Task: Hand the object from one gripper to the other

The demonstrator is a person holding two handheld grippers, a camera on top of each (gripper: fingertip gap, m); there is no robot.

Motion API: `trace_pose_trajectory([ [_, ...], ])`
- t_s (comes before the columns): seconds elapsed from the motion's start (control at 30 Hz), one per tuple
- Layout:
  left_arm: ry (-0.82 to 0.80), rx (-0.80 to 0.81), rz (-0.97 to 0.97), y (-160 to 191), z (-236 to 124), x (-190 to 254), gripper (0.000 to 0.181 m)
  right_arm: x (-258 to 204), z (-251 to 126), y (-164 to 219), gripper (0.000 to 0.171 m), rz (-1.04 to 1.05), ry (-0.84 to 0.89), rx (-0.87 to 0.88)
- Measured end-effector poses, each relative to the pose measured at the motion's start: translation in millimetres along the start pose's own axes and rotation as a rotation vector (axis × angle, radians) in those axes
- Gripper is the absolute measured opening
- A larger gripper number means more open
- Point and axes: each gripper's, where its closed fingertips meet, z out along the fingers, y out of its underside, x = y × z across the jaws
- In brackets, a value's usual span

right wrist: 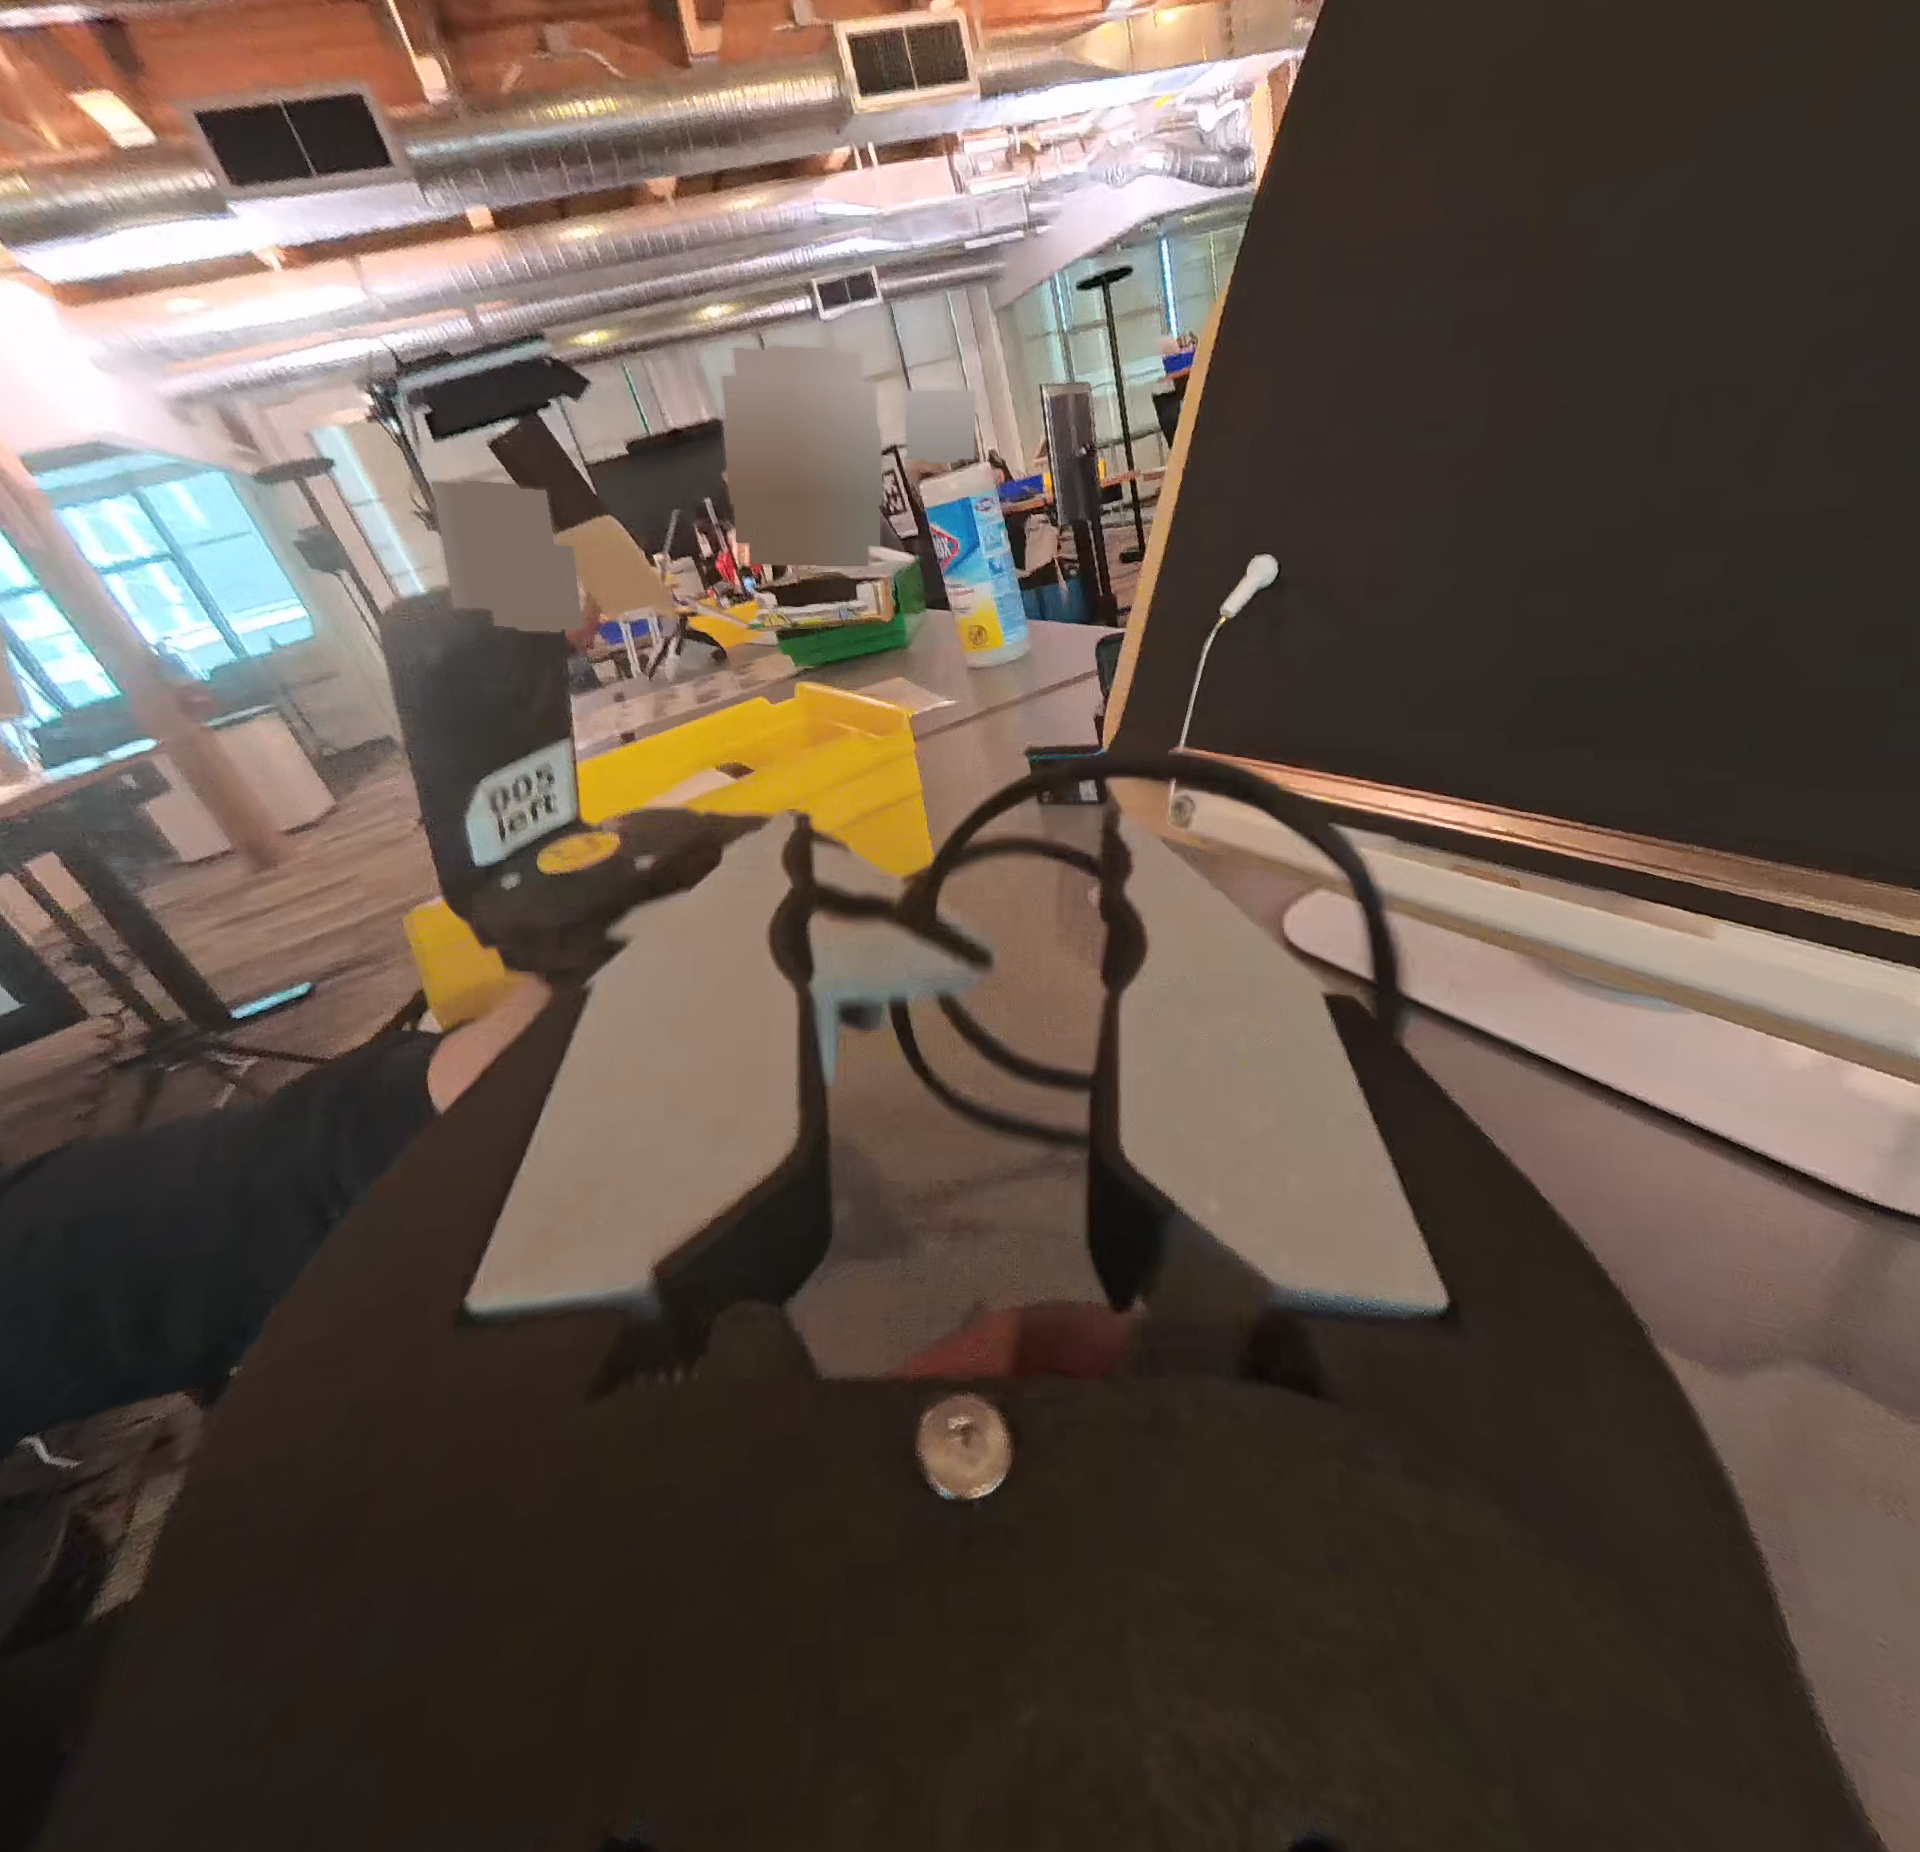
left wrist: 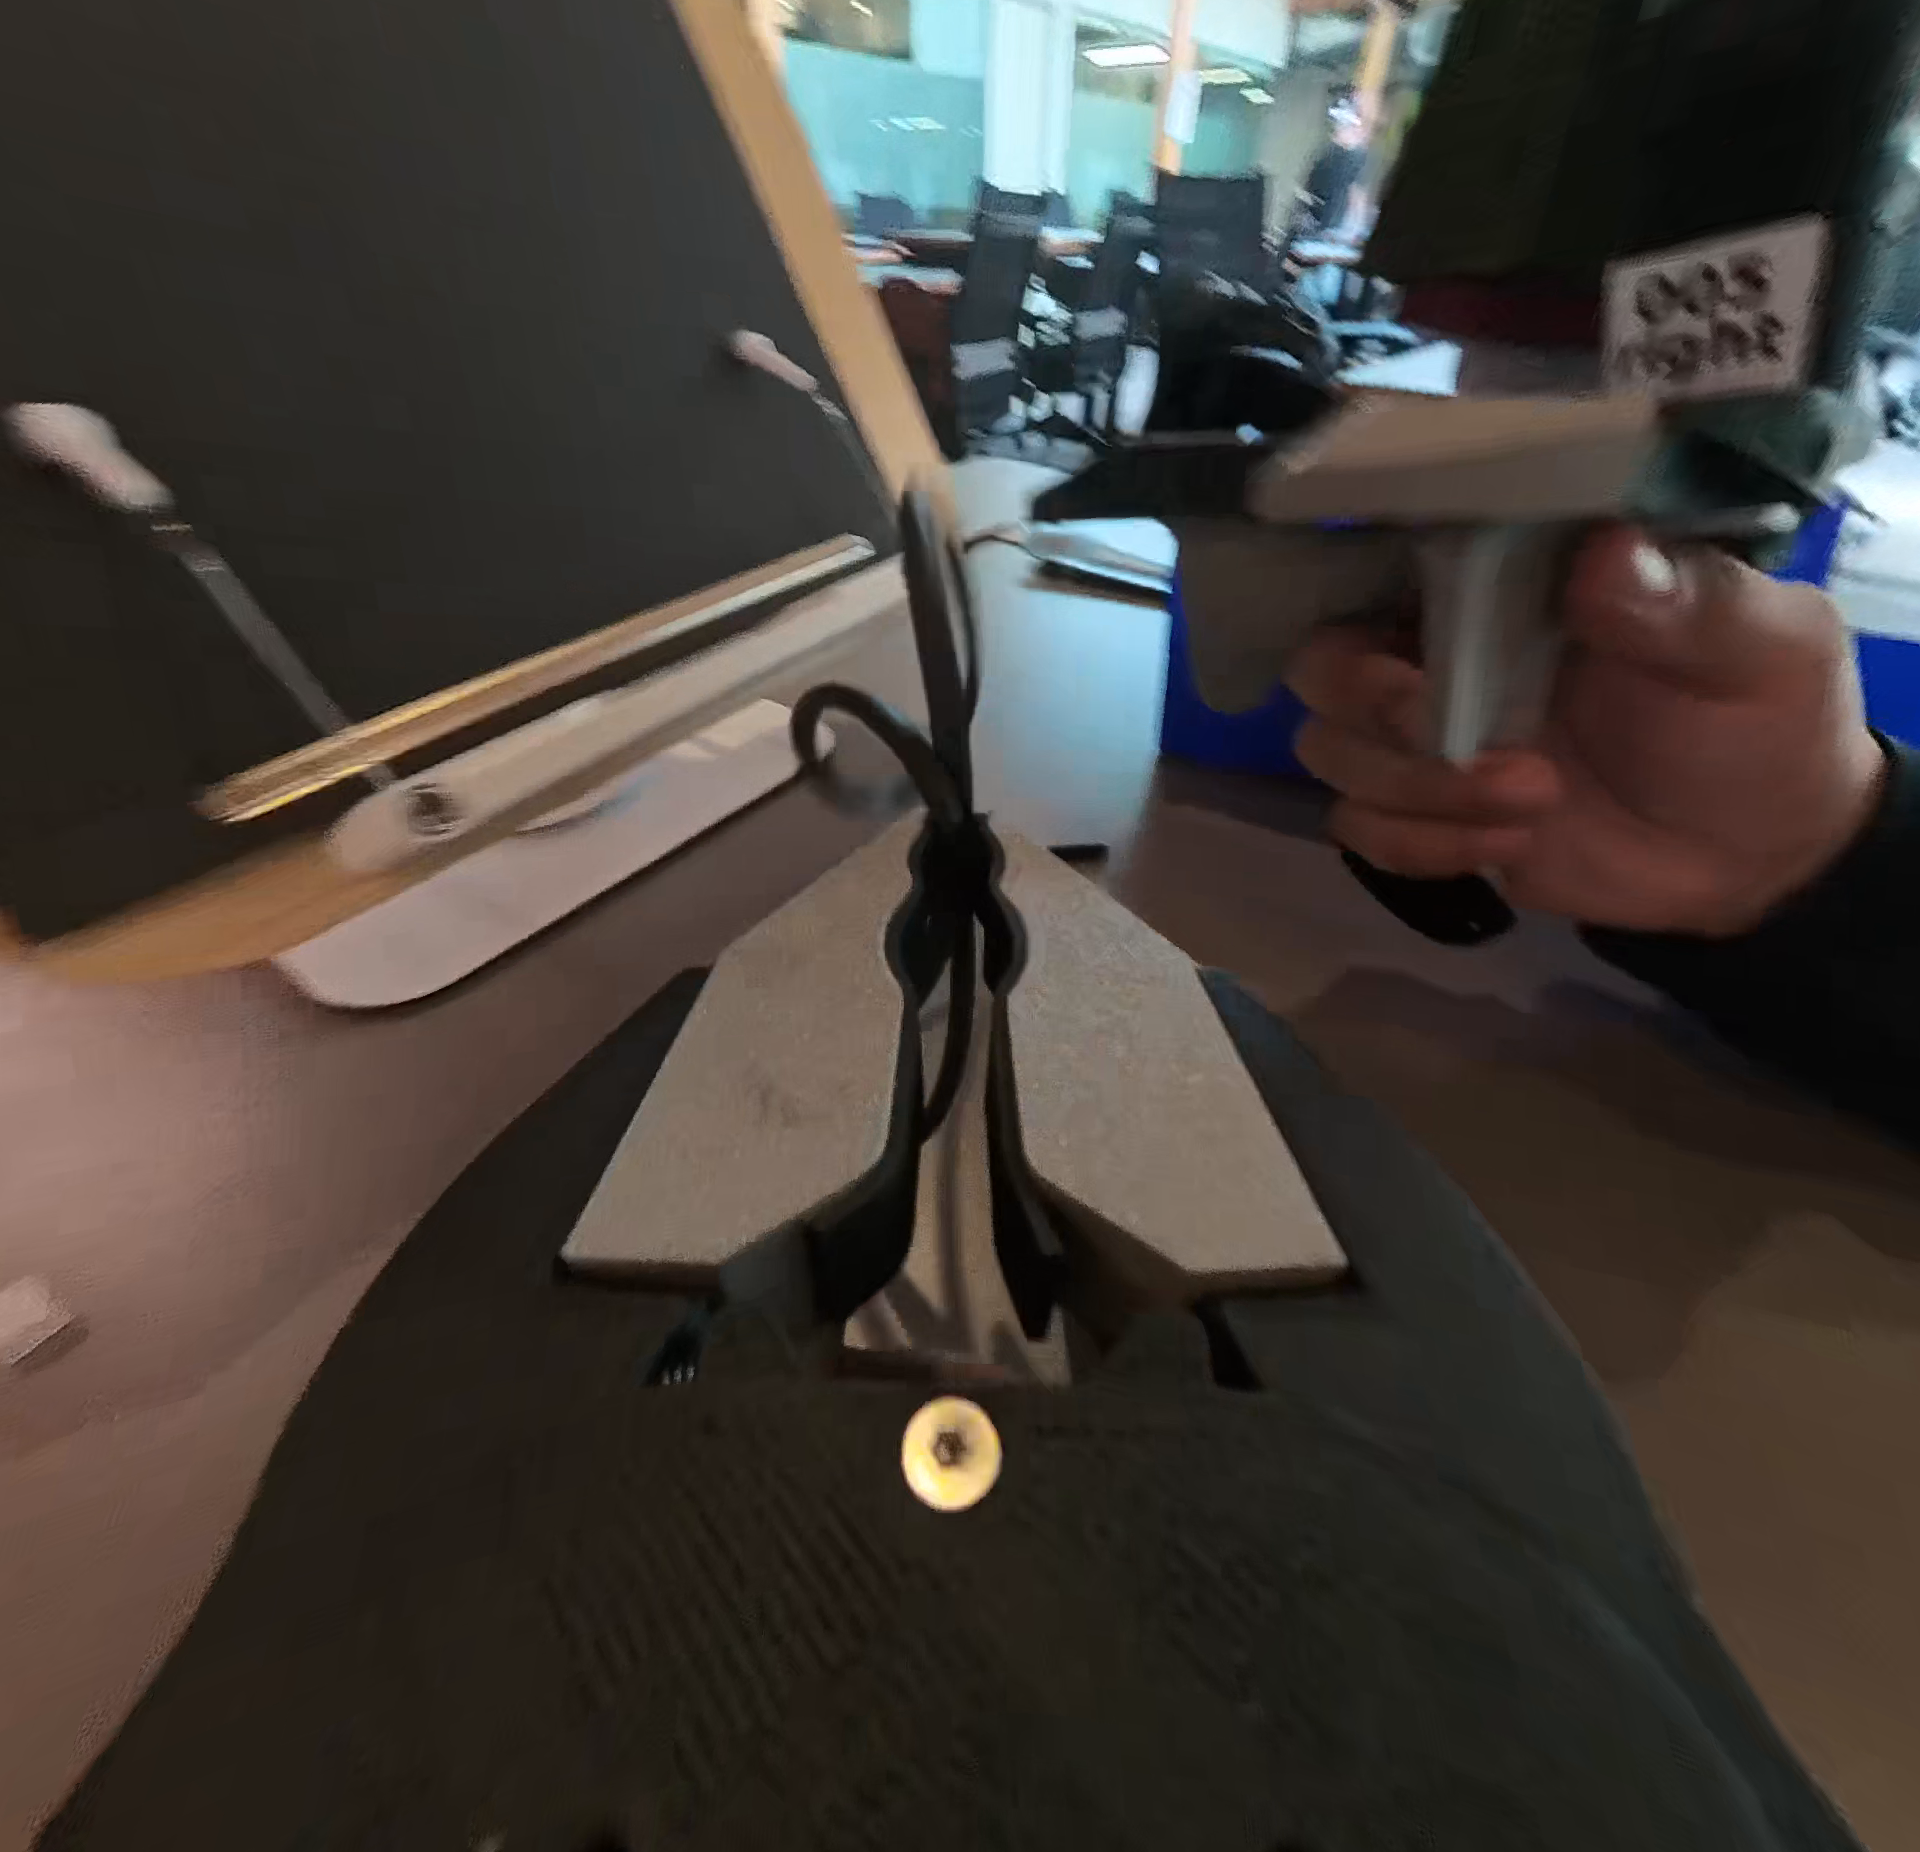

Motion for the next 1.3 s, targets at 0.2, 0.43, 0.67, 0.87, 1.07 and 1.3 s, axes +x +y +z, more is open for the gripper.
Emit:
trace_pose_trajectory([
  [0.2, -0.136, 0.083, -0.104, -8, -18, -46, 0.001, 6, 5, 25, 0.066, -0.111, 0.023, -0.134],
  [0.43, -0.124, 0.073, -0.102, -5, -15, -42, 0.002, 92, -19, 108, 0.057, -0.278, 0.419, -0.626],
  [0.67, -0.091, 0.027, -0.072, 3, -9, -33, 0.003, 91, -20, 141, 0.007, -0.413, 0.409, -0.832],
  [0.87, -0.132, -0.076, 0.111, 18, -3, -29, 0.006, 83, -15, 134, 0.001, -0.386, 0.387, -0.785],
  [1.07, -0.08, -0.17, 0.279, 37, 9, -6, 0.023, 53, -3, 84, 0.0, -0.375, 0.298, -0.539],
  [1.3, -0.121, -0.18, 0.429, 41, 14, 0, 0.017, -1, 12, 73, 0.0, -0.239, 0.016, -0.429],
])
